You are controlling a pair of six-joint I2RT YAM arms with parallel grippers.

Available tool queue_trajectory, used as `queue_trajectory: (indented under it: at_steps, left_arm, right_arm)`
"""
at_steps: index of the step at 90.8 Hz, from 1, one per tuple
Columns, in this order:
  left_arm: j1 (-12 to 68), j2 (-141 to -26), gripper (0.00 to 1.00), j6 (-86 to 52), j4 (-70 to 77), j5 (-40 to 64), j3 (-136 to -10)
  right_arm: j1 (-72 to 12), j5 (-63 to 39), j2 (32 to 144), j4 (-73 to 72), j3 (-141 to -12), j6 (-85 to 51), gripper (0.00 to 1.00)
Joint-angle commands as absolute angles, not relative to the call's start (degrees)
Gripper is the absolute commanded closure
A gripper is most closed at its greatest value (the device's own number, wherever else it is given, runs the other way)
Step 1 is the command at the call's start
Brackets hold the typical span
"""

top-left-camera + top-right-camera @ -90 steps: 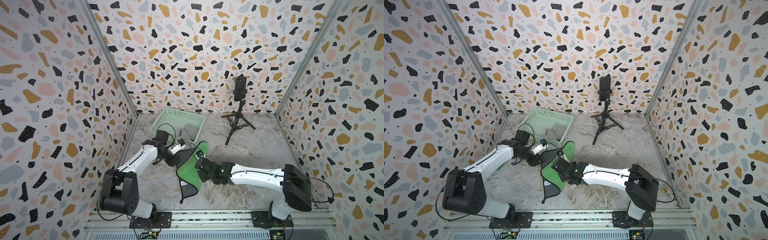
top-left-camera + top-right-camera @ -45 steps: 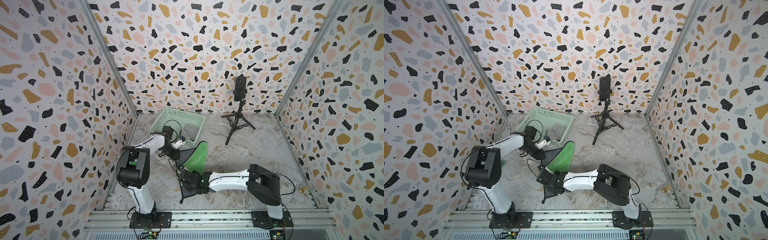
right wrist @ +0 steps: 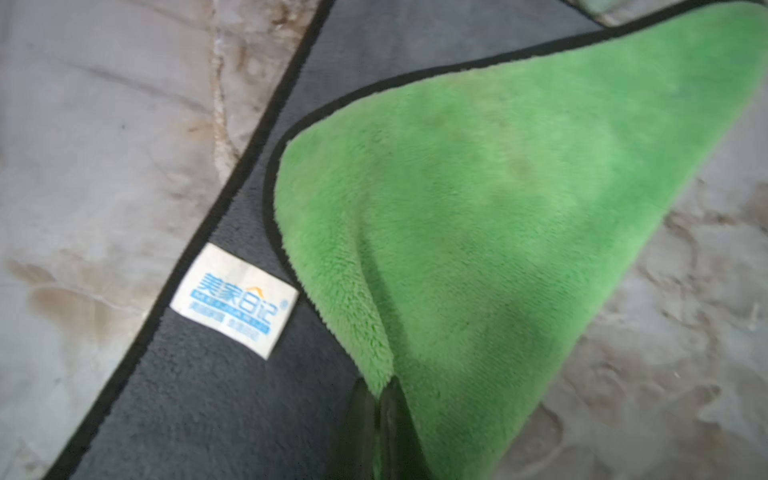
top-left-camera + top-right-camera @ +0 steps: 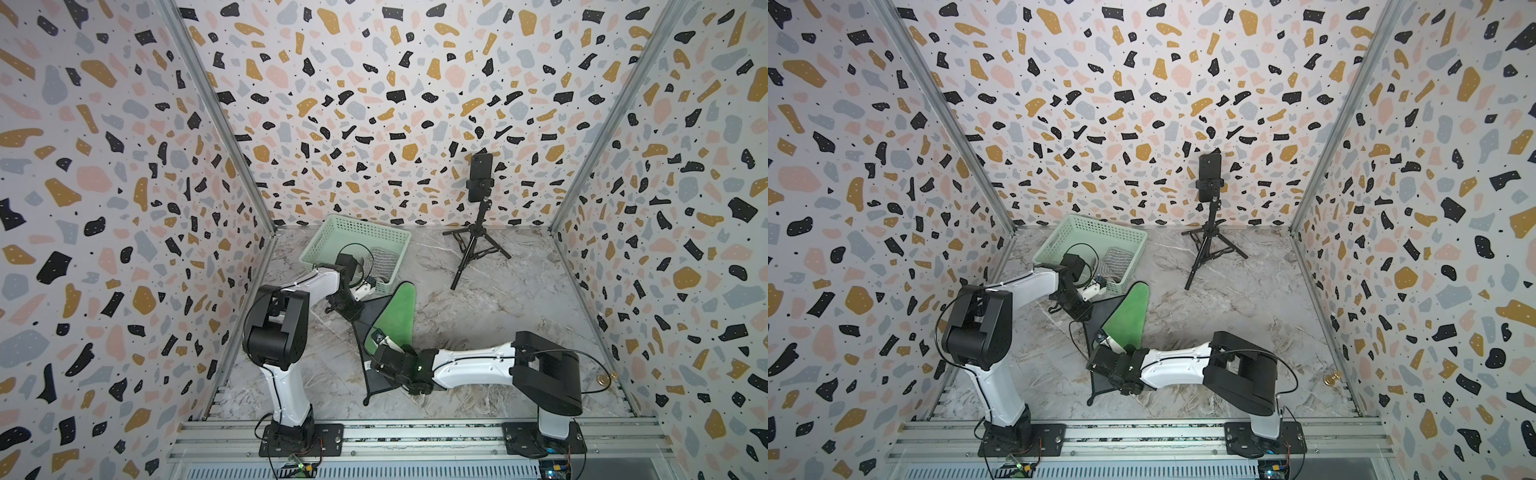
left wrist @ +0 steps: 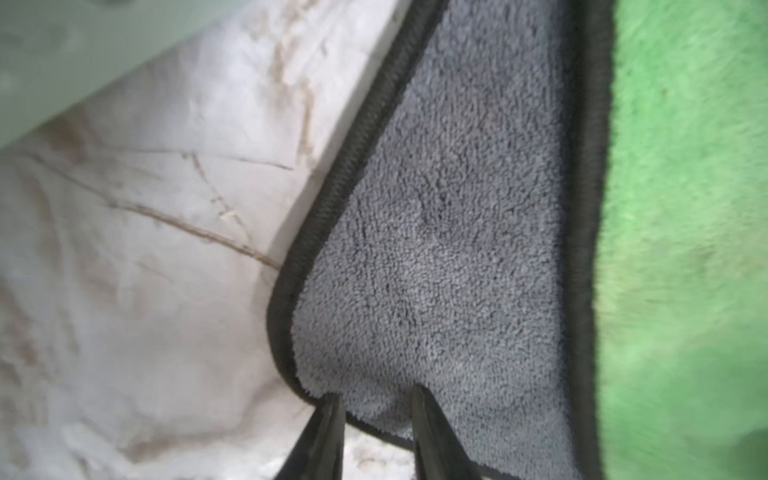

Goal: Fold the square dishcloth
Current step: Flatten out the cleaning item at the center of the board.

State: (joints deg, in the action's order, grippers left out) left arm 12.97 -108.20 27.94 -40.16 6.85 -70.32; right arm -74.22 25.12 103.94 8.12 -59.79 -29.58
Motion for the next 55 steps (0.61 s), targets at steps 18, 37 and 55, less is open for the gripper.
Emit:
queue_trajectory:
  at_steps: [18,37,55]
  left_arm:
    - [14.1,-108.9,0.69,31.1,-36.9,-0.4,-68.4]
    - [15.0,-107.3,0.69,32.8,-35.8,0.0,-67.1]
    - [16.2,-105.6,0.69,33.5,-35.3,1.6,-65.8]
  right_arm:
    - [-75.9,38.9,89.6,-0.4,-37.2,-55.1,0.94]
    - [-79.7,46.4,78.6,8.1,-28.7,-66.5,0.5]
    - [-80.8,45.1,75.7,12.7,-36.6,-54.5,0.25]
